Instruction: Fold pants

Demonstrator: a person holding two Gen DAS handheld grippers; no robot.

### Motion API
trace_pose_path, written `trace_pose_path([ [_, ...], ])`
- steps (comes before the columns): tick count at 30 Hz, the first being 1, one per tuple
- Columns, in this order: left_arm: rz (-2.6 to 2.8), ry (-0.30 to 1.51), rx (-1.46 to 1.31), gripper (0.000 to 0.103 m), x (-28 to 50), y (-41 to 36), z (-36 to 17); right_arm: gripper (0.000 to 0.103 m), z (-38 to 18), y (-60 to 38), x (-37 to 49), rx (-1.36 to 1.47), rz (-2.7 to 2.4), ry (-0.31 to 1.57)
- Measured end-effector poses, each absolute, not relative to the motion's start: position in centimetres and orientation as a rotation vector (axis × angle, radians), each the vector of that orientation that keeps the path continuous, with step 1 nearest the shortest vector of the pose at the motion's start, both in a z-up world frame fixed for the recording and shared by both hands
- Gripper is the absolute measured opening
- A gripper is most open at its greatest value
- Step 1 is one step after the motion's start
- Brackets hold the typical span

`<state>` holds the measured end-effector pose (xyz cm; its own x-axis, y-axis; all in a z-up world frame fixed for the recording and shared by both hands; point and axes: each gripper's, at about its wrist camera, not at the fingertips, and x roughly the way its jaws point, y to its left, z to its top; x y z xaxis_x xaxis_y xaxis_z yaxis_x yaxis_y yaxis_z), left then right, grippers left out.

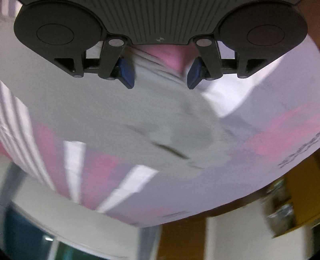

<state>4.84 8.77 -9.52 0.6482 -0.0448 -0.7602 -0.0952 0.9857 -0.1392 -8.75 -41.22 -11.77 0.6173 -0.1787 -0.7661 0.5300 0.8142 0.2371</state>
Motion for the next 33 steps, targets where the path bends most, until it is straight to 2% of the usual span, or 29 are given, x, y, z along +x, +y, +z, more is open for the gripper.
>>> trace_pose_path([
  [6, -0.179, 0.915, -0.15, 0.058, 5.6, 1.2, -9.9, 0.047, -11.2, -45.8, -12.9, 0.623, -0.521, 0.766],
  [9, -0.228, 0.933, -0.11, 0.058, 6.4, -2.8, -10.8, 0.036, -11.3, -48.5, -14.9, 0.712, -0.573, 0.737],
  [11, -0.248, 0.973, -0.092, 0.058, 7.0, -4.5, -12.0, 0.035, -11.4, -49.7, -15.7, 0.733, -0.607, 0.724],
  [21, -0.234, 0.955, -0.021, 0.06, 6.0, -5.4, -13.0, 0.033, -13.1, -54.5, -16.7, 0.918, -0.699, 0.617],
  [23, -0.231, 0.953, -0.017, 0.061, 6.1, -5.5, -13.2, 0.013, -13.6, -55.2, -16.1, 0.948, -0.7, 0.599],
  [24, -0.232, 0.952, -0.013, 0.061, 6.2, -5.5, -13.2, 0.009, -13.2, -55.0, -15.9, 0.932, -0.686, 0.589],
  [28, -0.242, 0.952, -0.001, 0.061, 6.7, -5.4, -13.4, 0.007, -7.6, -52.7, -16.3, 0.724, -0.625, 0.449],
  [31, -0.238, 0.945, 0.012, 0.061, 6.5, -5.1, -13.4, 0.007, -11.5, -54.7, -17.1, 0.798, -0.684, 0.609],
  [33, -0.228, 0.944, 0.013, 0.061, 6.4, -4.9, -13.2, 0.008, -13.4, -54.8, -17.3, 0.813, -0.696, 0.644],
])
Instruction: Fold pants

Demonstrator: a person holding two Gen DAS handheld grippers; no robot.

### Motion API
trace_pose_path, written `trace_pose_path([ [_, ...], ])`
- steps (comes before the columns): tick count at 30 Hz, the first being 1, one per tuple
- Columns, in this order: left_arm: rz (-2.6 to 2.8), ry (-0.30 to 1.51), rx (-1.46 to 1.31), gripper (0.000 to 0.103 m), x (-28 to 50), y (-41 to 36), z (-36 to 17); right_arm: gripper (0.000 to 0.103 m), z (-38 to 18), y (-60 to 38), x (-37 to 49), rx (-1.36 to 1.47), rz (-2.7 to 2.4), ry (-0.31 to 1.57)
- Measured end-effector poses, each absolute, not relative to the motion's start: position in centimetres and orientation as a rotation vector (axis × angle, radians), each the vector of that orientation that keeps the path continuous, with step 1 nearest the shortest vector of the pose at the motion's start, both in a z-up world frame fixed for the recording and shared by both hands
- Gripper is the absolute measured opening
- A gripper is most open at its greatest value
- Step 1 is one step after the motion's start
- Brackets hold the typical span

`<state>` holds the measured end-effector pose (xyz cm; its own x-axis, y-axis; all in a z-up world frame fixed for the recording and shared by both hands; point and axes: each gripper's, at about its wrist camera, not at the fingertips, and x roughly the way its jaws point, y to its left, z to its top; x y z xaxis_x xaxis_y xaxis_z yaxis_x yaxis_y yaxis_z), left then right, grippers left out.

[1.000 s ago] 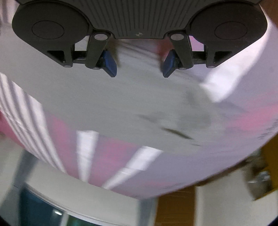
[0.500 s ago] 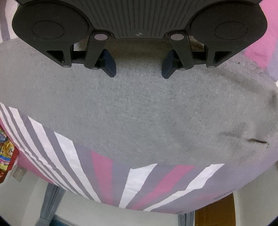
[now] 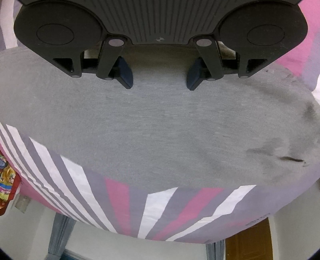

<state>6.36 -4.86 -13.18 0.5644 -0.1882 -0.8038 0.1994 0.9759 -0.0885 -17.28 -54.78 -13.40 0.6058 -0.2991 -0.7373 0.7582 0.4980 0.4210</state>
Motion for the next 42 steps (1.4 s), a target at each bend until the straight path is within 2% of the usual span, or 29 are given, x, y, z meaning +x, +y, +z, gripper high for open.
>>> trace_pose_path([
  [2, -0.222, 0.943, 0.018, 0.061, 6.3, -5.0, -12.7, 0.01, -13.1, -54.2, -16.8, 0.789, -0.705, 0.64],
  [4, -0.233, 0.942, 0.01, 0.061, 6.5, -5.5, -12.3, 0.022, -12.6, -54.3, -16.4, 0.824, -0.711, 0.617],
  [5, -0.24, 0.94, 0.0, 0.061, 6.7, -5.7, -12.1, 0.023, -12.5, -54.6, -16.4, 0.844, -0.714, 0.605],
  [6, -0.244, 0.933, -0.004, 0.061, 6.8, -6.0, -12.0, 0.022, -12.5, -55.0, -16.1, 0.858, -0.714, 0.6],
  [7, -0.242, 0.929, 0.005, 0.061, 6.8, -6.3, -12.0, 0.013, -12.6, -55.0, -15.9, 0.856, -0.717, 0.608],
  [8, -0.242, 0.945, 0.027, 0.061, 7.0, -6.8, -12.5, 0.01, -12.8, -54.8, -15.5, 0.834, -0.722, 0.638],
  [11, -0.248, 0.949, 0.073, 0.062, 7.1, -7.4, -12.9, 0.009, -11.5, -53.7, -14.7, 0.763, -0.708, 0.621],
  [19, -0.259, 0.988, -0.091, 0.062, 7.7, -4.7, -11.5, 0.009, -4.1, -43.7, -7.7, 0.546, -0.33, 0.502],
  [23, -0.255, 0.981, -0.109, 0.062, 7.4, -3.5, -11.3, 0.009, -4.6, -36.6, -3.9, 0.49, -0.126, 0.555],
  [27, -0.247, 0.985, -0.135, 0.062, 7.3, -2.3, -11.3, 0.011, -8.4, -30.7, -1.3, 0.463, 0.013, 0.685],
  [28, -0.249, 0.989, -0.146, 0.062, 7.4, -2.1, -11.3, 0.018, -10.0, -29.4, -0.6, 0.453, 0.039, 0.748],
  [30, -0.267, 1.003, -0.187, 0.062, 7.5, -1.7, -11.2, 0.023, -12.6, -27.6, 0.1, 0.396, 0.031, 0.858],
  [32, -0.311, 1.031, -0.261, 0.063, 7.7, -1.4, -11.0, 0.037, -12.7, -26.8, -0.9, 0.333, 0.041, 0.823],
  [33, -0.341, 1.052, -0.299, 0.068, 7.9, -1.6, -11.0, 0.06, -12.2, -27.0, -1.2, 0.347, 0.062, 0.82],
  [34, -0.366, 1.076, -0.331, 0.083, 8.2, -1.8, -11.1, 0.07, -11.5, -27.4, -1.6, 0.369, 0.078, 0.806],
  [35, -0.378, 1.088, -0.354, 0.091, 8.2, -2.1, -11.0, 0.068, -10.8, -27.3, -2.3, 0.38, 0.083, 0.779],
  [36, -0.395, 1.087, -0.385, 0.092, 8.2, -2.5, -10.9, 0.061, -9.9, -27.6, -2.8, 0.388, 0.091, 0.749],
  [37, -0.419, 1.086, -0.415, 0.092, 8.2, -2.8, -11.0, 0.059, -9.3, -28.2, -3.2, 0.392, 0.085, 0.732],
  [42, -0.448, 1.144, -0.48, 0.092, 8.3, -4.6, -12.1, 0.059, -7.6, -31.3, -5.8, 0.413, -0.015, 0.671],
])
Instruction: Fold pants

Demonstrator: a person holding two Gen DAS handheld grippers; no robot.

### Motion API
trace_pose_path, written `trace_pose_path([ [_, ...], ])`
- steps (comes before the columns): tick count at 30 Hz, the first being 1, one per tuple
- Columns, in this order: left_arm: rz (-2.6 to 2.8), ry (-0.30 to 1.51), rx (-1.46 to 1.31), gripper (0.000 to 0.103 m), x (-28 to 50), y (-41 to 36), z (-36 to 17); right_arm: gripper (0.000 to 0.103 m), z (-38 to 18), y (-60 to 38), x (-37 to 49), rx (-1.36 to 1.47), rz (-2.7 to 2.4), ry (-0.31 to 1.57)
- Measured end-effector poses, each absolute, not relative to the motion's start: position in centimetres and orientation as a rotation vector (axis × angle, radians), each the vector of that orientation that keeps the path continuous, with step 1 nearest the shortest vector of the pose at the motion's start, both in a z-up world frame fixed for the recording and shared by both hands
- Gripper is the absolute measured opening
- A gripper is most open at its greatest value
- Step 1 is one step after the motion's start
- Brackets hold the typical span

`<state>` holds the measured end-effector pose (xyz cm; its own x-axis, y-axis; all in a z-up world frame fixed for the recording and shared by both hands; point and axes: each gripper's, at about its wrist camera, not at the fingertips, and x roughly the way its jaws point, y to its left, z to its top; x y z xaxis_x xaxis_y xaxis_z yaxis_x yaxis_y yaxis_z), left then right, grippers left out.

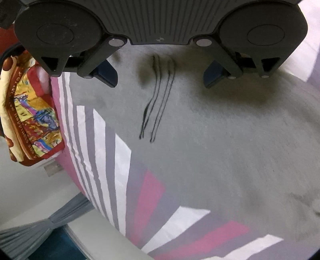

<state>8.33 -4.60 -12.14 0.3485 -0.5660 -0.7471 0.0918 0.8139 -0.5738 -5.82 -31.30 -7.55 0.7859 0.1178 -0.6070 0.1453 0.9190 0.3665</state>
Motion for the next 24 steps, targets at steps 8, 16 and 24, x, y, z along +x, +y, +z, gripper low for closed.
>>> trace_pose_path([
  [8, -0.474, 1.198, -0.551, 0.029, 7.7, -6.0, -14.9, 0.061, -8.3, -36.9, -9.4, 0.505, -0.179, 0.633],
  [16, -0.469, 1.067, -0.53, 0.017, 5.9, -6.9, -12.5, 0.057, -9.3, -39.4, -10.3, 0.566, -0.29, 0.61],
  [24, -0.452, 0.989, -0.39, 0.017, 6.5, -4.5, -9.7, 0.027, -9.1, -37.4, -6.9, 0.436, -0.29, 0.655],
])
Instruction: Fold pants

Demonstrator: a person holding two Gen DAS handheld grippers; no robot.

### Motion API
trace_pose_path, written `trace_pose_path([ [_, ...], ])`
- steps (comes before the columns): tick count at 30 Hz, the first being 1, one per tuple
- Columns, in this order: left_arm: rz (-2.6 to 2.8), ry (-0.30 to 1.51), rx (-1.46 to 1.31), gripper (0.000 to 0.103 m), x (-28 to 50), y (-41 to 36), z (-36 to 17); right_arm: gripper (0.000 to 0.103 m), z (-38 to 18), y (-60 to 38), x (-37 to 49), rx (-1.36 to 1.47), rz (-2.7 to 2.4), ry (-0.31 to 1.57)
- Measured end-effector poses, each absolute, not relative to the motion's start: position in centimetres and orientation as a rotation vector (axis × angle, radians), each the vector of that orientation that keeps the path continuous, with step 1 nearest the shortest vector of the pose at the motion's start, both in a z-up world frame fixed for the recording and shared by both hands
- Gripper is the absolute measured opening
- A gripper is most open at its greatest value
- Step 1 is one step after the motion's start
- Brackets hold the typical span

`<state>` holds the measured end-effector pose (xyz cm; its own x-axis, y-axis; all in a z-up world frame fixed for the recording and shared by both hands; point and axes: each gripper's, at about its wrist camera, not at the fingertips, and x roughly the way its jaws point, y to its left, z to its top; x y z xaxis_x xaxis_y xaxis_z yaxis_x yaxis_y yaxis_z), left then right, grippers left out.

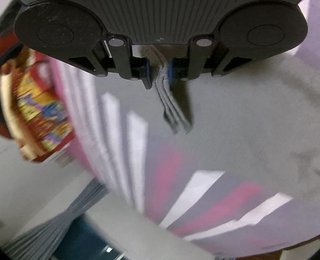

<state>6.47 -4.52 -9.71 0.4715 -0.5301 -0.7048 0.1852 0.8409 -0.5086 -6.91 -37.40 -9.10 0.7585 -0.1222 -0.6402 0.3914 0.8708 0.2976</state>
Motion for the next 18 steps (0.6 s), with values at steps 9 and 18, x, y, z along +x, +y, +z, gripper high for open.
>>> trace_pose_path([
  [9, -0.347, 1.06, -0.347, 0.031, 6.5, -3.8, -12.8, 0.029, -13.2, -32.7, -3.8, 0.256, -0.235, 0.839],
  [18, -0.186, 0.963, -0.121, 0.068, 5.4, -2.2, -10.9, 0.032, -13.6, -28.1, -1.8, 0.177, -0.146, 0.864],
])
